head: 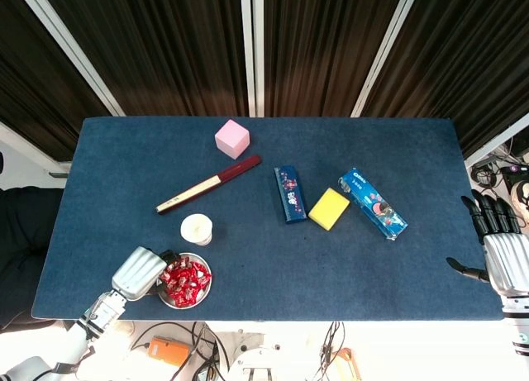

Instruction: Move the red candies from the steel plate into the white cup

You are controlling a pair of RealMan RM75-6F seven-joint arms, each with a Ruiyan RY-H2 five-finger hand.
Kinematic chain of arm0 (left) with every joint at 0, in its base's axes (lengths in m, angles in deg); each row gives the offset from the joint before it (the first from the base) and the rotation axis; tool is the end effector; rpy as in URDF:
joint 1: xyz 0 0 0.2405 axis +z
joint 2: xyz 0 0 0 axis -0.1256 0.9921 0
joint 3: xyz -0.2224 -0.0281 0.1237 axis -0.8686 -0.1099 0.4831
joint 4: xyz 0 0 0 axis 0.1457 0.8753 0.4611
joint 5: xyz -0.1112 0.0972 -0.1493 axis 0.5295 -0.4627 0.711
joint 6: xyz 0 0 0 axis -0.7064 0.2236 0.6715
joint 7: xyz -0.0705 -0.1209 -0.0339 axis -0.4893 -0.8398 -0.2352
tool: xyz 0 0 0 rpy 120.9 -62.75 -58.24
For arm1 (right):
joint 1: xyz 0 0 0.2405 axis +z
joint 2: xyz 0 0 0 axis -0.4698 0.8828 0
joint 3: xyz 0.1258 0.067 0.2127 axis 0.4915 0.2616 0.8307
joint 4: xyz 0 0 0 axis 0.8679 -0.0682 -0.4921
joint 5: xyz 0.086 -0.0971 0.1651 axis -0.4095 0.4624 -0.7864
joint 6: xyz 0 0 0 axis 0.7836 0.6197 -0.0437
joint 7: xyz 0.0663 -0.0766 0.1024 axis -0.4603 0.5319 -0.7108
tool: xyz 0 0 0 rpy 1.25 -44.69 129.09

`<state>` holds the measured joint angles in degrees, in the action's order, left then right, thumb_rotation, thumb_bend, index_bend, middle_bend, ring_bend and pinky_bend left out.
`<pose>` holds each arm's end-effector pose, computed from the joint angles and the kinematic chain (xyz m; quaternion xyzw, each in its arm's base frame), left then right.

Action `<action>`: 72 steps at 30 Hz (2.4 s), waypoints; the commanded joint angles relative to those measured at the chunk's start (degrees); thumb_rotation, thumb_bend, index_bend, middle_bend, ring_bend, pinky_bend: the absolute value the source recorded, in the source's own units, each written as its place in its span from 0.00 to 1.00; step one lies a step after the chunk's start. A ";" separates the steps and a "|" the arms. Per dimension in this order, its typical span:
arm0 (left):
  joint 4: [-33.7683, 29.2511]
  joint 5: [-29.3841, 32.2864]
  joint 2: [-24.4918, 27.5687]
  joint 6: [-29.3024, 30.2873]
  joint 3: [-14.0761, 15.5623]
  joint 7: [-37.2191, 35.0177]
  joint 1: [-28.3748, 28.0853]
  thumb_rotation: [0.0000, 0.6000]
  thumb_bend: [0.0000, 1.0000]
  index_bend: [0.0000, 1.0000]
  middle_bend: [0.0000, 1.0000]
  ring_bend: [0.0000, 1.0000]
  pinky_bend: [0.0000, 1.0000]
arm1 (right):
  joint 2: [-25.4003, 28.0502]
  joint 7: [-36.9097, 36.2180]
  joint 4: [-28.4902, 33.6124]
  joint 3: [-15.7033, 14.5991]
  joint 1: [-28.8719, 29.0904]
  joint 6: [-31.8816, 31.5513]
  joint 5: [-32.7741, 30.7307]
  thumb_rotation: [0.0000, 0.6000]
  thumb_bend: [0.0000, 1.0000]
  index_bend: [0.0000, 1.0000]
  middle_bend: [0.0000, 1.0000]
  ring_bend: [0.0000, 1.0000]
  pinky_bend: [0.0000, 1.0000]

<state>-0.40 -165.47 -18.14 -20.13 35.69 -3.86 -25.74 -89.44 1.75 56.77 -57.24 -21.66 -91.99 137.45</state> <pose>-0.2456 0.2017 0.0182 -0.8093 -0.2777 -0.3329 0.3964 -0.2801 -0.1938 0.1961 0.6108 -0.3513 0.4161 0.5747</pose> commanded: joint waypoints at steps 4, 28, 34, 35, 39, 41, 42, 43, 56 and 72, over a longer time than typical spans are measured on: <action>-0.19 1.42 0.05 -1.08 0.59 0.54 -0.29 1.00 0.15 0.39 0.47 0.83 0.77 | -0.27 -0.22 -0.35 -0.08 0.03 0.29 -0.30 1.00 0.16 0.00 0.01 0.00 0.02; 1.00 1.73 -0.93 1.61 1.18 -5.27 -1.31 1.00 0.38 0.56 0.58 0.86 0.77 | -1.05 -1.90 -2.01 0.12 0.34 0.63 -0.90 1.00 0.16 0.00 0.01 0.00 0.02; -3.96 0.60 2.34 6.32 -1.41 -8.85 -1.92 1.00 0.38 0.56 0.58 0.86 0.77 | -0.08 -2.01 -1.36 0.42 0.20 -0.29 -0.39 1.00 0.16 0.00 0.01 0.00 0.02; -4.82 0.63 2.73 6.74 -2.30 -9.32 -2.40 1.00 0.38 0.56 0.58 0.86 0.77 | 0.26 -2.09 -1.10 0.52 0.15 -0.52 -0.32 1.00 0.16 0.00 0.01 0.00 0.02; -7.83 1.55 2.94 7.02 -7.30 -9.92 -5.53 1.00 0.38 0.56 0.59 0.86 0.77 | 1.46 -2.06 -0.08 1.00 0.00 -1.37 -0.22 1.00 0.16 0.00 0.01 0.00 0.02; -8.83 3.36 2.66 4.81 -9.53 -9.56 -7.68 1.00 0.38 0.56 0.58 0.86 0.77 | 1.80 -2.09 0.29 1.05 -0.09 -1.66 -0.06 1.00 0.16 0.00 0.01 0.00 0.02; -8.95 4.17 2.41 3.71 -10.32 -9.08 -8.59 1.00 0.38 0.56 0.58 0.86 0.77 | 1.85 -2.15 0.34 1.01 -0.16 -1.78 0.03 1.00 0.16 0.00 0.01 0.00 0.02; -8.87 5.31 1.93 2.26 -11.22 -8.15 -9.69 1.00 0.38 0.56 0.58 0.86 0.77 | 1.81 -2.32 0.31 0.93 -0.25 -1.85 0.09 1.00 0.16 0.00 0.01 0.00 0.02; -5.56 16.20 -1.89 -5.83 -12.30 -3.22 -13.43 1.00 0.37 0.55 0.58 0.86 0.77 | 0.84 -4.21 -1.67 0.56 -0.39 -0.61 -1.29 1.00 0.16 0.00 0.01 0.00 0.02; -6.37 15.54 -0.24 0.58 -10.39 -3.18 -10.47 1.00 0.14 0.36 0.45 0.84 0.77 | 0.17 -3.84 -1.28 0.73 0.26 0.10 -1.30 1.00 0.16 0.00 0.01 0.00 0.02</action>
<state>-6.40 -149.14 -19.07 -21.12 24.94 -7.14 -37.06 -89.26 -2.08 55.49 -56.51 -21.40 -91.89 136.16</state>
